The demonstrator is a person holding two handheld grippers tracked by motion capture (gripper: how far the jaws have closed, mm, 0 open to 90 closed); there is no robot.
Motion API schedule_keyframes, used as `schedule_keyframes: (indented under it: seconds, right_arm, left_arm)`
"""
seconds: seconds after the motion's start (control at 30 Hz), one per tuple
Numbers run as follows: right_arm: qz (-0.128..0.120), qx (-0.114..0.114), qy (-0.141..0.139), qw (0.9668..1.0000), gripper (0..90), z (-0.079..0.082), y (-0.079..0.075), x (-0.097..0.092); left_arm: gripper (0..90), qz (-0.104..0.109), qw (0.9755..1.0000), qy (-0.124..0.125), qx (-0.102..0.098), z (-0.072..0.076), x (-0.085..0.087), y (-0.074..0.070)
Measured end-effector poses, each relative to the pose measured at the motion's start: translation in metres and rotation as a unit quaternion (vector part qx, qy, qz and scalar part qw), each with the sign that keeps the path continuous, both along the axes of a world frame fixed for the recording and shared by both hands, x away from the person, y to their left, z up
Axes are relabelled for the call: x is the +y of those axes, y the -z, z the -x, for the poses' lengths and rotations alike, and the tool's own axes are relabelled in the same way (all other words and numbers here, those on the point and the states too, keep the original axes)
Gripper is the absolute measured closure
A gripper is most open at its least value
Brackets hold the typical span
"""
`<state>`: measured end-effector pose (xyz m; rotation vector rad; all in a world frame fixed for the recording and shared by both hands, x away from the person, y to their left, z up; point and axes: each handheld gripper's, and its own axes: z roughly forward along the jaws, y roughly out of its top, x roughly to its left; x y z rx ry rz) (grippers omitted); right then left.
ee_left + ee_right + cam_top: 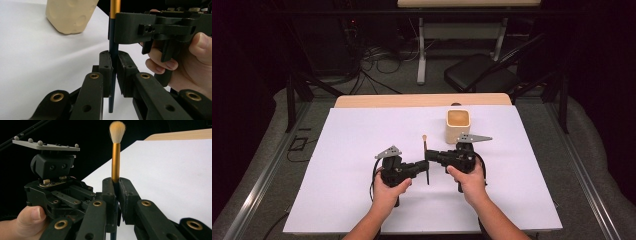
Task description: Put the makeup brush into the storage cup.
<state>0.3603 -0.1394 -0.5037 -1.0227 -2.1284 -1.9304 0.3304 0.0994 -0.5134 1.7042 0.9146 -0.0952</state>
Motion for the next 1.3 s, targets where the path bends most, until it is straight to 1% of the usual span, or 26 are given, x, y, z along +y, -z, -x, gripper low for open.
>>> schedule_keyframes:
  seconds: [0.17, 0.57, 0.6, 0.73, 0.83, 0.93, 1.07, 1.17, 1.3]
  right_arm:
    - [-0.001, 0.000, -0.001, 1.0000, 83.2, 0.0000, 0.0000, 0.0000]
    - [-0.001, 0.002, -0.002, 1.0000, 82.9, -0.0002, 0.0001, 0.0000]
    - [0.002, -0.001, -0.003, 1.0000, 81.8, -0.0002, -0.0004, -0.0002]
    - [0.000, 0.000, -0.003, 1.0000, 77.9, -0.0007, -0.0018, -0.0011]
    - [-0.001, 0.001, -0.002, 1.0000, 77.6, -0.0008, -0.0024, -0.0021]
    - [0.002, 0.001, -0.003, 1.0000, 77.1, -0.0011, -0.0028, -0.0030]
    - [0.002, -0.002, -0.002, 1.0000, 76.7, -0.0005, -0.0039, -0.0035]
    - [0.004, -0.004, -0.001, 1.0000, 75.9, 0.0000, -0.0050, -0.0040]
    - [0.004, -0.004, -0.001, 1.0000, 74.4, -0.0001, -0.0057, -0.0051]
  left_arm:
    - [82.4, 0.001, 1.0000, 0.001, 0.003, -0.0001, 0.0004, -0.0001]
    - [82.9, -0.002, 1.0000, 0.001, 0.000, 0.0003, 0.0007, -0.0004]
    - [82.9, -0.002, 1.0000, 0.001, 0.000, 0.0003, 0.0008, -0.0004]
    - [83.0, -0.004, 1.0000, 0.002, 0.000, 0.0002, 0.0014, -0.0003]
    - [83.0, -0.005, 1.0000, 0.002, -0.002, 0.0004, 0.0012, -0.0004]
    - [83.1, -0.009, 0.9999, 0.002, -0.005, 0.0008, 0.0008, -0.0005]
    - [83.2, -0.020, 0.9997, 0.003, -0.011, 0.0018, 0.0005, -0.0014]
    - [83.2, -0.030, 0.9993, 0.003, -0.020, 0.0030, 0.0007, -0.0032]
    - [83.2, -0.037, 0.9989, 0.002, -0.028, 0.0044, 0.0006, -0.0051]
